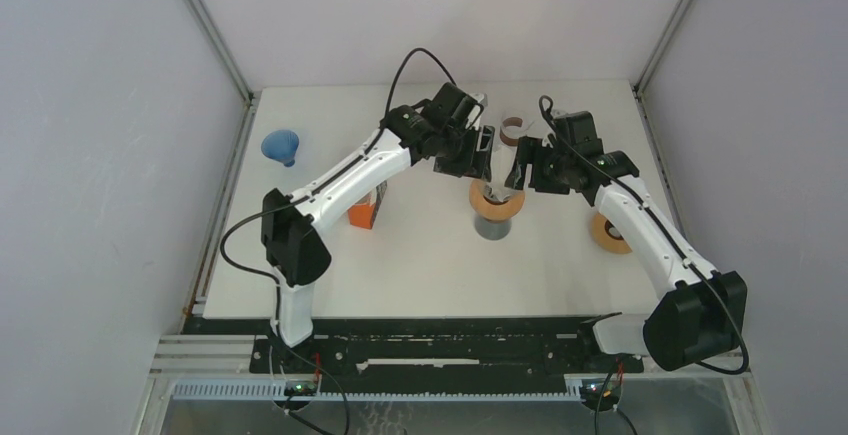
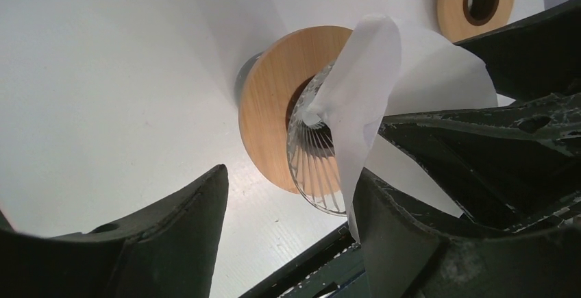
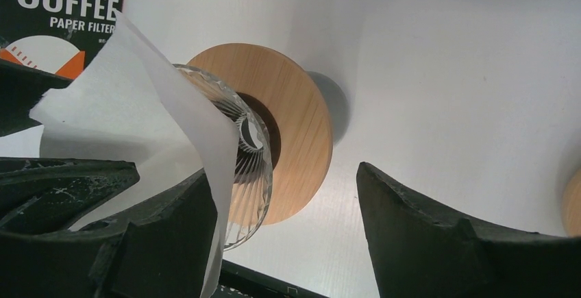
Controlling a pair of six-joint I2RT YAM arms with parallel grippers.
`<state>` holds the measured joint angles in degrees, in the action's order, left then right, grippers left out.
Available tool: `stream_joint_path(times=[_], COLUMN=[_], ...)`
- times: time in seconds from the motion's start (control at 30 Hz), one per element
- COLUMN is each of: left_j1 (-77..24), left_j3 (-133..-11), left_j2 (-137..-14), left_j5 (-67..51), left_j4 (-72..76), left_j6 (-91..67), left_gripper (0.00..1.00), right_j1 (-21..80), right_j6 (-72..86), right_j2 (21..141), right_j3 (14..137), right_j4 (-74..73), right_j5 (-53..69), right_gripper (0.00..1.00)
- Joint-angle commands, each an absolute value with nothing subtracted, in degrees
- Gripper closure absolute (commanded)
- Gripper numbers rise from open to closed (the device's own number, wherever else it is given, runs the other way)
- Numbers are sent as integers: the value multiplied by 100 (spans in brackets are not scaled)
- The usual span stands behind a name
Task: Place the coffee filter in the dripper
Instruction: Place the coffee filter in the coffee dripper, then adjust the coffee filter in the coffee dripper.
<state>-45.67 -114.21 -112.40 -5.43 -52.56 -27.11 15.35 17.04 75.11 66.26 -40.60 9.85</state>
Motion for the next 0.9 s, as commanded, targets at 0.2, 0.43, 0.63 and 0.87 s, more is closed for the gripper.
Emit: stream_joint_path(times=[0.2, 0.43, 0.63, 0.87], left_j1=[-4554, -4518, -4510, -4518], left_j3=[-11143, -10873, -10966, -11049], left_j2=[-11027, -11034, -10986, -11021], left_j5=[-629, -323, -110, -280], left_j4=[-5071, -5123, -5233, -5206], left_j6=[-2754, -2687, -2600, -2609], left_gripper=[28, 32, 34, 34], right_j1=[1547, 1541, 1530, 1564], right_j6=[1679, 1622, 1648, 1572], right_j2=[7565, 7796, 7706, 7516], right_j3=[6676, 6566, 6570, 6567], right_j4=[-3950, -3916, -3921, -3635], right_j5=[904, 520, 261, 1121], right_gripper=[20, 20, 20, 18])
